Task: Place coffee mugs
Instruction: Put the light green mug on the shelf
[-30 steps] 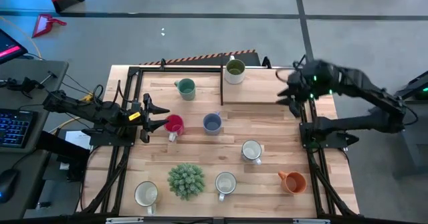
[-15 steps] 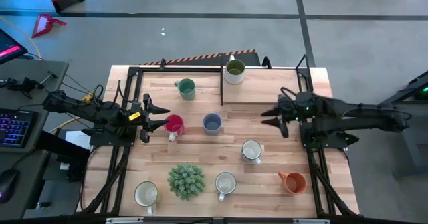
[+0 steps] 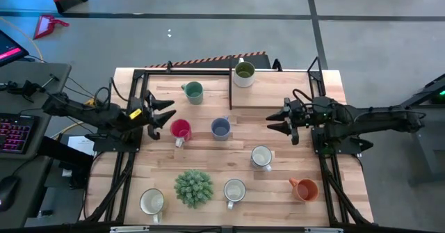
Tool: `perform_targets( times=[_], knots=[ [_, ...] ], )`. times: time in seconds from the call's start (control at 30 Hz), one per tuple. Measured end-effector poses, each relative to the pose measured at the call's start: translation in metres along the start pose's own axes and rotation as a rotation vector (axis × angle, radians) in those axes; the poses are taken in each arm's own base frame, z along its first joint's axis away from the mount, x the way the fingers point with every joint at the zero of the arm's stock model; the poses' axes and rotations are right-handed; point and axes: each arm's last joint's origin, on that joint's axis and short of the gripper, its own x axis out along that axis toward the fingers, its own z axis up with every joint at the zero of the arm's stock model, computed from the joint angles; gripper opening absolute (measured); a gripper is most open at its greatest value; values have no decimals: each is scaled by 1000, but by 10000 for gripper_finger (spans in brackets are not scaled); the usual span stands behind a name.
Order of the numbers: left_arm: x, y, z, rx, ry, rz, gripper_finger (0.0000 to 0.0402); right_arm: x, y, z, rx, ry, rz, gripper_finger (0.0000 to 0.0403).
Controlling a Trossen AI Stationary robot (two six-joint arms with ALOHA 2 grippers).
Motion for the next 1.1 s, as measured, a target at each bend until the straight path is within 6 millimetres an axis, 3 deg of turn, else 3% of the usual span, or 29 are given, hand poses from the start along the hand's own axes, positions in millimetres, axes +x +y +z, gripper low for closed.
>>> perform_targets(
  times=[0.2, 0.43, 0.6, 0.83, 1.1],
  knots=[
    [21, -1, 13, 19, 190, 159, 174, 0, -2, -5, 51, 52, -17, 144],
    [54, 7, 65, 104, 387, 272, 174, 0, -1, -6, 76, 67, -7, 144],
    [87, 20, 79, 119, 628, 298, 174, 0, -1, -8, 78, 91, 3, 144],
    [141, 52, 62, 128, 896, 341, 174, 0, -1, -9, 56, 105, 35, 144],
    [168, 93, 5, 69, 1231, 455, 174, -1, 0, -12, 62, 147, 68, 144]
  ],
)
